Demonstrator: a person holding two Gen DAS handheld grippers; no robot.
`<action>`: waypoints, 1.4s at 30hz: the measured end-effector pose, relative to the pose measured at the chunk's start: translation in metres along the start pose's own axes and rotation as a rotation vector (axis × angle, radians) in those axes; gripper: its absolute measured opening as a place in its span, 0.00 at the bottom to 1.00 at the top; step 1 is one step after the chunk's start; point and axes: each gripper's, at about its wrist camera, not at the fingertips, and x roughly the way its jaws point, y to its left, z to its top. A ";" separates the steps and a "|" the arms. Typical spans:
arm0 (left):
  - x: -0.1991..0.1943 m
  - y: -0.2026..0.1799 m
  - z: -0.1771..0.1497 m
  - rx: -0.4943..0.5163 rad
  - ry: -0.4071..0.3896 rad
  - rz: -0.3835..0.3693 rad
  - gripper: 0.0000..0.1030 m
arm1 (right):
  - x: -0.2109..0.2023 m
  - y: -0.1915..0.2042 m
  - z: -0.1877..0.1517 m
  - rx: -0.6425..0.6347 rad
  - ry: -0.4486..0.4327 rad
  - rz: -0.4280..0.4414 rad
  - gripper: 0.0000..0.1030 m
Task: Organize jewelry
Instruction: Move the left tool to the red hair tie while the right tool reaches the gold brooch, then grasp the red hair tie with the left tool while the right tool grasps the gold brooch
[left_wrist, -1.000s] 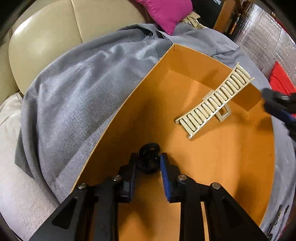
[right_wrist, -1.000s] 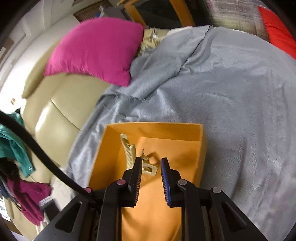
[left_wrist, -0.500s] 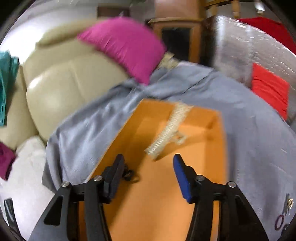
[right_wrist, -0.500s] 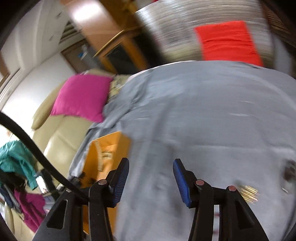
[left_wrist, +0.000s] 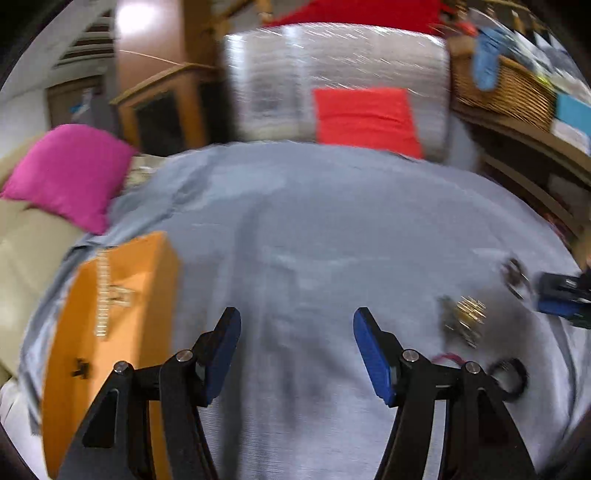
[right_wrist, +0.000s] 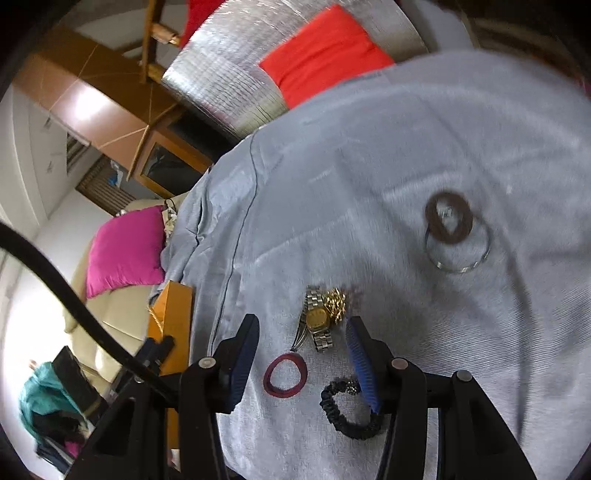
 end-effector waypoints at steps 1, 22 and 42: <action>0.005 -0.007 -0.001 0.018 0.022 -0.035 0.62 | 0.007 -0.006 -0.001 0.015 0.010 0.014 0.51; 0.040 -0.075 -0.027 0.146 0.247 -0.370 0.60 | 0.087 -0.036 0.018 0.152 0.169 0.020 0.22; 0.049 -0.070 -0.026 0.125 0.246 -0.421 0.05 | 0.053 -0.042 0.023 0.128 0.087 0.007 0.04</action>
